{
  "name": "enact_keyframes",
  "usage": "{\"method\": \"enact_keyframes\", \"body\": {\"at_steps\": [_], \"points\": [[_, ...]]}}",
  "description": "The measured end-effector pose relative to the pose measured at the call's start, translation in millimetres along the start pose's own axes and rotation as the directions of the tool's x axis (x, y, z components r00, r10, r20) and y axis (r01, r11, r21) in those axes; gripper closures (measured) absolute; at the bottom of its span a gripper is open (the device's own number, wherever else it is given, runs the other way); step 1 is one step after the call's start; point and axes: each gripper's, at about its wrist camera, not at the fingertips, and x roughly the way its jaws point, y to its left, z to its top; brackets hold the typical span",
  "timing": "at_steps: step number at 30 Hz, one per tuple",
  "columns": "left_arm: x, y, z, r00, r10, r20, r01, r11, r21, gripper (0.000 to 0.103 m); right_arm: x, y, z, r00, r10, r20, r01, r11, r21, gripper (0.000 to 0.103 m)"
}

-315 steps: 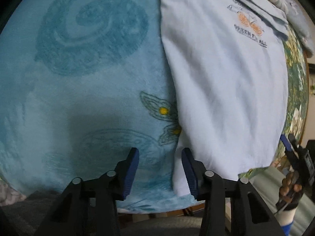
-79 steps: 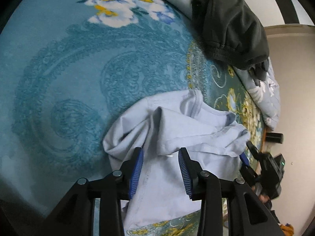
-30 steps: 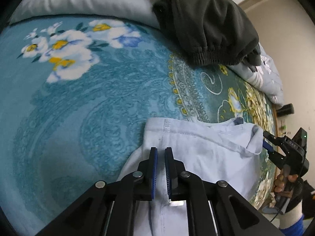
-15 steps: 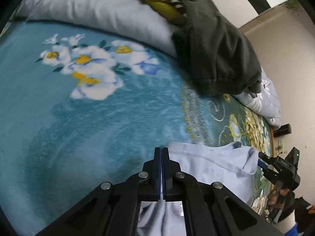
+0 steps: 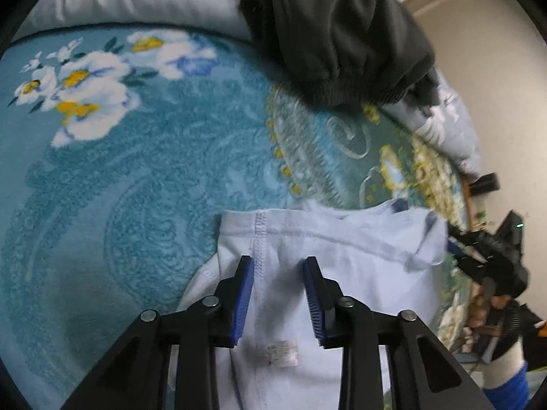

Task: Fold clothes

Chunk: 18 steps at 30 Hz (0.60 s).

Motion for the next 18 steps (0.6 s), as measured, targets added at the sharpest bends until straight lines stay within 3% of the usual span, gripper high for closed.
{"method": "enact_keyframes", "body": {"at_steps": [1, 3, 7, 10, 13, 18], "points": [[0.7, 0.5, -0.5, 1.000, 0.005, 0.002, -0.005, 1.000, -0.003, 0.093, -0.8, -0.3, -0.2, 1.000, 0.001, 0.000, -0.001, 1.000, 0.001, 0.065], [-3.3, 3.4, -1.5, 1.000, -0.025, 0.018, 0.026, 1.000, -0.017, 0.099, -2.5, -1.4, -0.3, 1.000, 0.004, 0.000, -0.004, 1.000, 0.004, 0.065], [-23.7, 13.8, 0.0, 0.991, -0.095, 0.095, 0.101, 0.993, -0.060, 0.100, -4.3, -0.6, 0.1, 1.000, 0.016, 0.001, -0.016, 1.000, -0.005, 0.065], [-32.9, 27.3, 5.5, 0.989, -0.045, 0.139, 0.060, 0.993, -0.103, 0.103, -5.7, 2.4, 1.1, 1.000, 0.022, 0.005, -0.021, 0.999, -0.025, 0.065], [-35.7, 47.9, 9.3, 0.985, -0.065, 0.159, 0.095, 0.978, -0.187, 0.103, -5.1, 5.9, 3.2, 1.000, 0.019, 0.005, -0.019, 0.999, -0.039, 0.065], [-32.2, 53.1, 1.3, 0.979, -0.151, 0.134, 0.177, 0.961, -0.212, 0.102, 6.1, 19.0, 8.1, 1.000, -0.021, -0.009, 0.020, 0.993, -0.114, 0.065]]}}
